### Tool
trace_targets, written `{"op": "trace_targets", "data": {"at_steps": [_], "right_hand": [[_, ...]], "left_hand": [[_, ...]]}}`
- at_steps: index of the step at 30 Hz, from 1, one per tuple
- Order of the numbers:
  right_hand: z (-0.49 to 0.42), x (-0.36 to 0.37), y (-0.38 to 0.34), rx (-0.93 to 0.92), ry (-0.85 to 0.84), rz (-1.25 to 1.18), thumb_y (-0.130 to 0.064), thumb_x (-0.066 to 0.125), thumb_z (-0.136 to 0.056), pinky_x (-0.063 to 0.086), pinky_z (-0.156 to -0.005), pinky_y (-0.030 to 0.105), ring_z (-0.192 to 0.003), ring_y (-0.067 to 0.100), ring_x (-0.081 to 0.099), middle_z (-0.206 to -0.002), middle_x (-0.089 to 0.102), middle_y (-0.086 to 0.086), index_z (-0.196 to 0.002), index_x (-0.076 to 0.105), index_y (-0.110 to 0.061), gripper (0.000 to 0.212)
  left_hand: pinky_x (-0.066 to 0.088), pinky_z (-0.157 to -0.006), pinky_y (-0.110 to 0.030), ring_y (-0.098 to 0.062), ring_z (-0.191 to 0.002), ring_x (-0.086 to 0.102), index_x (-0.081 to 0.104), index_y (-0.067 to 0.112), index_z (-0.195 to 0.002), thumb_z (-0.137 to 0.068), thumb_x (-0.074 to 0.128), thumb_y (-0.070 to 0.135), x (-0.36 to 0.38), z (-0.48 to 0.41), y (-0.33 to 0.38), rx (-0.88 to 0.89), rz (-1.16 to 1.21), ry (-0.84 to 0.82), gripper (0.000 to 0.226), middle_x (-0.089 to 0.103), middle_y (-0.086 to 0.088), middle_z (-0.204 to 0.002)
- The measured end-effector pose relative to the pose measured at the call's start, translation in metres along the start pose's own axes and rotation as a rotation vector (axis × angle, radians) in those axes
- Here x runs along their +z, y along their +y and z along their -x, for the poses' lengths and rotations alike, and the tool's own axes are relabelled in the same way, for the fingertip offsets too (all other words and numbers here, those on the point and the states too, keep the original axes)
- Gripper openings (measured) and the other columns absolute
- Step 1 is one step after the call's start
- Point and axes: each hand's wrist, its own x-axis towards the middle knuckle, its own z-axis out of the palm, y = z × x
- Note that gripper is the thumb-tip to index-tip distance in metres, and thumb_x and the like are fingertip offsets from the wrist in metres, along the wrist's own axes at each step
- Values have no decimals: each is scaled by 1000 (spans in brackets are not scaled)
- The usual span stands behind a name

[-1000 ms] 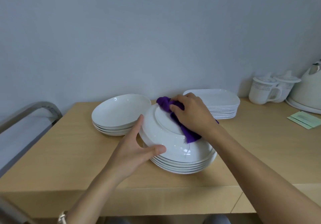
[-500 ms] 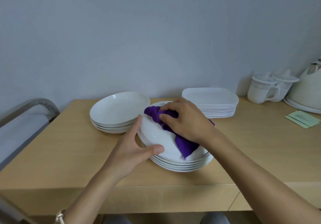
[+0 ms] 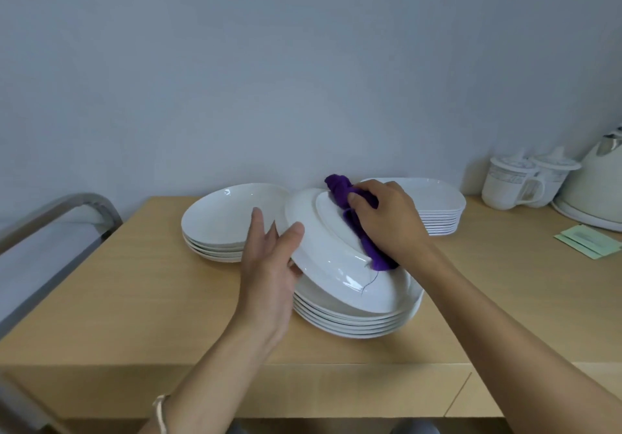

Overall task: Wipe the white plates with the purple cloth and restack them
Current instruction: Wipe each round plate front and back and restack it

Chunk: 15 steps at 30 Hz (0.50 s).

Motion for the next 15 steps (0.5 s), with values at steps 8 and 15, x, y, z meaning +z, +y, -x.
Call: {"op": "trace_targets", "data": {"at_steps": [8, 15], "right_hand": [[8, -9, -6, -33, 25, -127, -31, 52, -93, 38, -70, 21, -86, 11, 57, -102, 61, 0, -101, 67, -26, 18], [9, -19, -18, -81, 101, -181, -33, 51, -92, 37, -73, 18, -88, 3, 54, -102, 59, -4, -93, 60, -38, 10]], "left_hand": [[60, -74, -34, -22, -98, 73, 62, 8, -128, -97, 53, 14, 4, 0, -2, -309, 294, 5, 32, 74, -11, -112], [61, -73, -33, -17, -92, 74, 60, 10, -127, -95, 55, 12, -3, -7, 21, -164, 371, 46, 33, 75, -7, -109]]}}
